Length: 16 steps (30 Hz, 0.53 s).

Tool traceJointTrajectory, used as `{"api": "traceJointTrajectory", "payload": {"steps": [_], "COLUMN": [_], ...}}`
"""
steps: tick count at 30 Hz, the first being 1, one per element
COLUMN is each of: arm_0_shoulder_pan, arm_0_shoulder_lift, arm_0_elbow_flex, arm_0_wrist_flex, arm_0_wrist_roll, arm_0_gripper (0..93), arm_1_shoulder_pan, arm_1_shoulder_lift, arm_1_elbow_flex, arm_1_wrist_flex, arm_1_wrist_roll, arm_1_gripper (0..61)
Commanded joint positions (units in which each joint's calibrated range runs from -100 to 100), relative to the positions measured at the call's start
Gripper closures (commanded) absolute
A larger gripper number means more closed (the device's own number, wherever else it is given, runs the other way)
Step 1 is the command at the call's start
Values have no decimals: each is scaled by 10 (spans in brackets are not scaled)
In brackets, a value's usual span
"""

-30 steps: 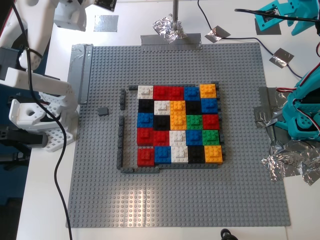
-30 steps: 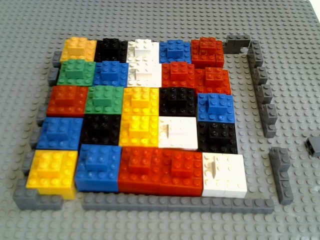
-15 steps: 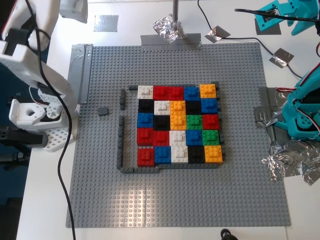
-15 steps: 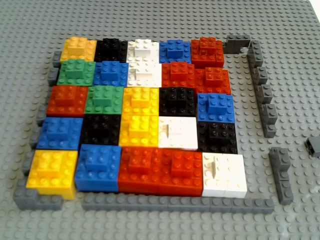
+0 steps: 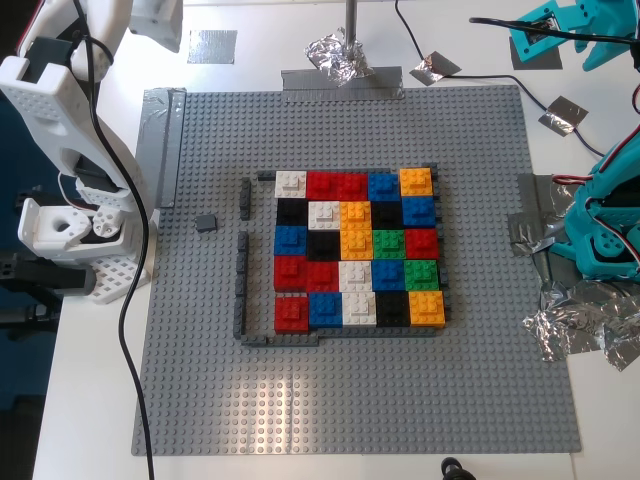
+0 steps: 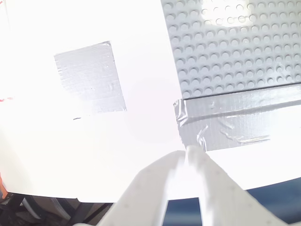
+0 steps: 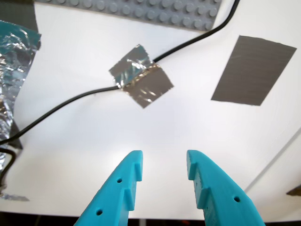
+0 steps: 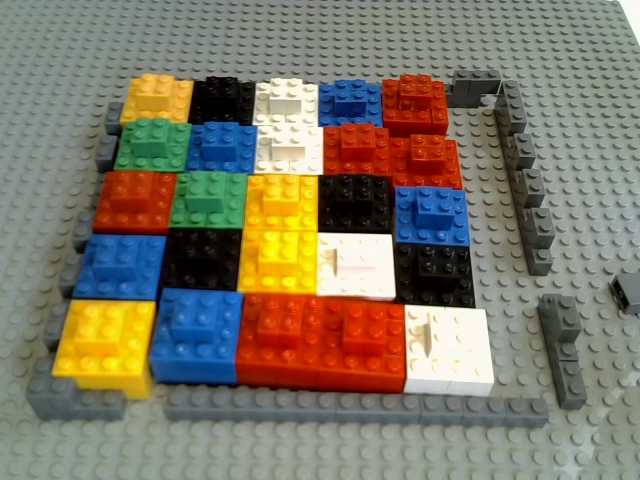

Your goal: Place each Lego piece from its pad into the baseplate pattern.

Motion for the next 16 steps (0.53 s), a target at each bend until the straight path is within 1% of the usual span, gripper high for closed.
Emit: {"api": "traceJointTrajectory", "payload": {"steps": [1,4,16], "arm_0_shoulder_pan": [3,3,4], "arm_0_shoulder_lift": [-25,-25,-25], "arm_0_elbow_flex": [-8,-8,-8], "arm_0_wrist_flex": [0,0,0], "arm_0_wrist_roll": [2,2,2], "arm_0_gripper": [815,815,815], "arm_1_shoulder_pan": [-12,-15,-26], "arm_1_shoulder_lift": [-12,-37,-48], "arm_1_elbow_flex": [-46,-12,-11], "arm_1_wrist_flex": [14,8,24], "arm_1_wrist_roll": [0,-4,1], "arm_1_gripper": [612,612,612]}}
